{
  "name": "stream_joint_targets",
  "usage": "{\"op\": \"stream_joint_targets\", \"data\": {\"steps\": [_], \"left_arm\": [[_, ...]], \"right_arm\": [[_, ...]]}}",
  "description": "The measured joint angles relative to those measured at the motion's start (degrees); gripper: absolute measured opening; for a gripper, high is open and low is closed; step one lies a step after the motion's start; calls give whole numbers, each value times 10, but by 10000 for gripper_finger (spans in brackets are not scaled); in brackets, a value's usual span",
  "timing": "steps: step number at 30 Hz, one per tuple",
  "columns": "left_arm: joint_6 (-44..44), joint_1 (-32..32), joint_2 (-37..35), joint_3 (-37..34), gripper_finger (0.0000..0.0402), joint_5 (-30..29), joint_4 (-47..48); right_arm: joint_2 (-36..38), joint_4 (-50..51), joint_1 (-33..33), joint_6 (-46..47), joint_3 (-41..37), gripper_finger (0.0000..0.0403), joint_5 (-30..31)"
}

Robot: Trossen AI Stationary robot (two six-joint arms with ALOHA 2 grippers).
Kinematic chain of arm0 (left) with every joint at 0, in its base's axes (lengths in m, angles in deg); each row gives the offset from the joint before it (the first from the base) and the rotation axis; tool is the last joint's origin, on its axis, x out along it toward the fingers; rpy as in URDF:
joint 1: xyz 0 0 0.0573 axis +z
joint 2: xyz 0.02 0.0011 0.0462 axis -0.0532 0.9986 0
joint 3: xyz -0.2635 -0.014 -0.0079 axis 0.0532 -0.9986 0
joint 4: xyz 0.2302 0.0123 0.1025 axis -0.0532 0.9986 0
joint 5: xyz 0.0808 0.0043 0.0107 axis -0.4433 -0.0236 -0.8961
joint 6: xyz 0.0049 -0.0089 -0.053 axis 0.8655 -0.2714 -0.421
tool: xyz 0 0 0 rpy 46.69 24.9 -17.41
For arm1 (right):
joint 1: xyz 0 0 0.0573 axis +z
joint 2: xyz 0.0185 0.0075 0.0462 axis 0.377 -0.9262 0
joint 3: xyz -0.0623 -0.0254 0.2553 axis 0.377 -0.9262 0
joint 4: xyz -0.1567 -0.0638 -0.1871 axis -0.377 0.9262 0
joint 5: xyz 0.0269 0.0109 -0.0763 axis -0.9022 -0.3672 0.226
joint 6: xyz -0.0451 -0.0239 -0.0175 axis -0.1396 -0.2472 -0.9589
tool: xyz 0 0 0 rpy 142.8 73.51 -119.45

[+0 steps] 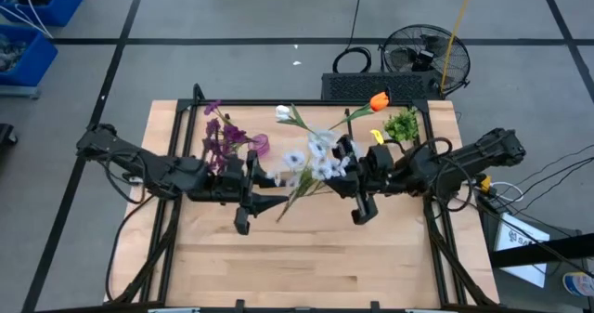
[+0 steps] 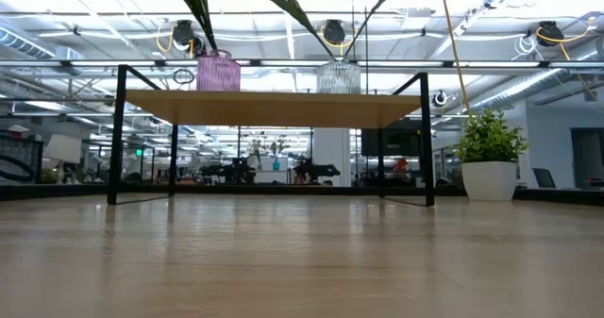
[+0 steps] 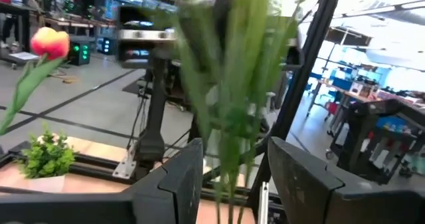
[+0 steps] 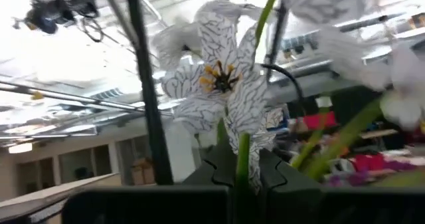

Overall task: Pick and place flowers into a vace then onto a shelf
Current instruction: Put the white flowers into the violet vase on the shelf

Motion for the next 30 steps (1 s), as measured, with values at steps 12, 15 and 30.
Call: {"op": "stream_joint_targets", "data": {"steps": [12, 15, 30], "left_arm": [[8, 28, 30, 0, 177, 3, -41], [22, 33, 29, 0, 162, -3, -47], [50, 27, 29, 0, 9, -18, -81]], "right_arm": [[-1, 18, -17, 13, 0, 0, -14], [-1, 39, -16, 14, 0, 0, -14], [5, 120, -8, 15, 0, 58, -14]]}}
